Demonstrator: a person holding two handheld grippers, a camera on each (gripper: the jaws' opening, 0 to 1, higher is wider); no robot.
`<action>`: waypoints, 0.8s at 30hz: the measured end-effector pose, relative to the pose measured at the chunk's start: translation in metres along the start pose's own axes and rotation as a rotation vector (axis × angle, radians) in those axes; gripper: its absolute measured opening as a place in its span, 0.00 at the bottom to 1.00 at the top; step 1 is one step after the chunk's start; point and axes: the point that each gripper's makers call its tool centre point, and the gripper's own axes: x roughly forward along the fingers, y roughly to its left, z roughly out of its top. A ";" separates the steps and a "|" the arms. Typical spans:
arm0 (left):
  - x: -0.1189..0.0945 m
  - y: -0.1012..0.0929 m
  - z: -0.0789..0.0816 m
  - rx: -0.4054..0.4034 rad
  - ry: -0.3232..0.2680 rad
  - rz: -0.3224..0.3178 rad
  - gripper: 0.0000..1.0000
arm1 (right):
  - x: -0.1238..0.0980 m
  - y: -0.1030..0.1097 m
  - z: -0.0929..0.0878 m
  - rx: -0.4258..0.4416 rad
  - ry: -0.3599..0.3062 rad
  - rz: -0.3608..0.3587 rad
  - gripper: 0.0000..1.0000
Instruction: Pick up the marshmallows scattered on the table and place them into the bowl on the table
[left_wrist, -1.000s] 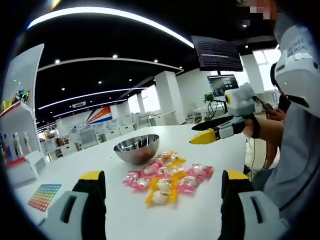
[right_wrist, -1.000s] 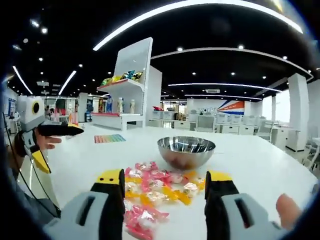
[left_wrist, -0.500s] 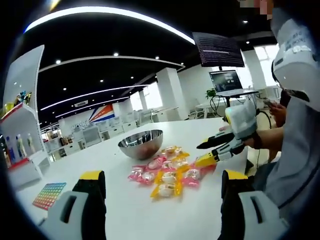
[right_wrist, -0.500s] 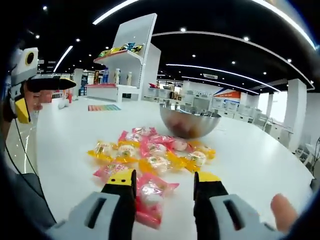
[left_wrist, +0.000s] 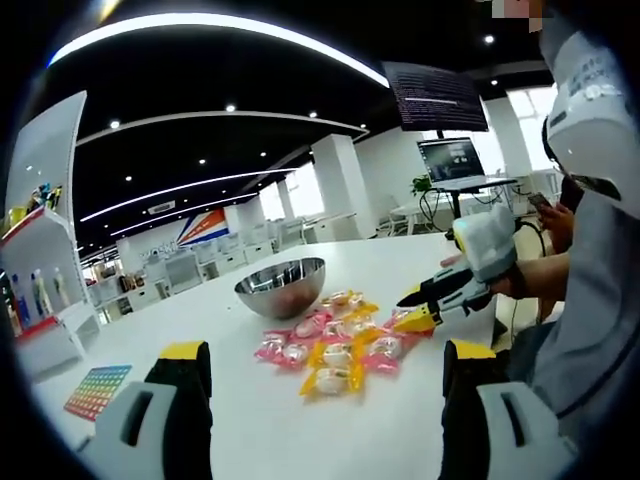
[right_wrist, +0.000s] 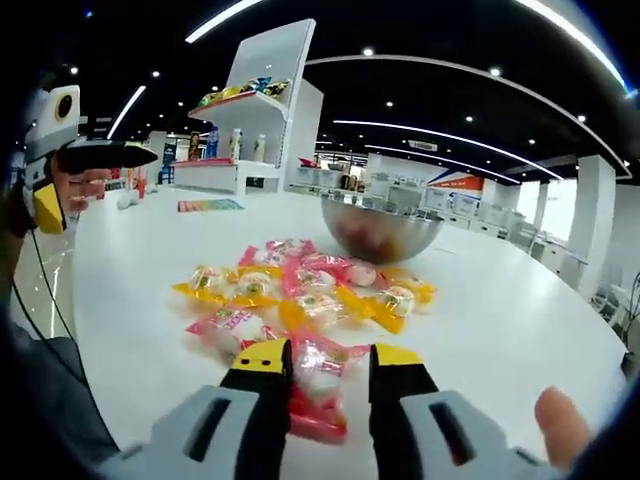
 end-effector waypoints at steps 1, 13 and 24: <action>0.000 0.000 0.000 0.001 -0.001 -0.001 0.95 | 0.000 0.000 0.000 -0.002 0.002 0.000 0.24; 0.000 0.000 0.000 0.001 0.001 0.004 0.95 | 0.006 0.001 -0.001 -0.012 0.034 0.032 0.22; -0.002 0.002 0.002 -0.002 -0.005 0.012 0.94 | 0.007 0.003 -0.002 -0.048 0.013 0.036 0.19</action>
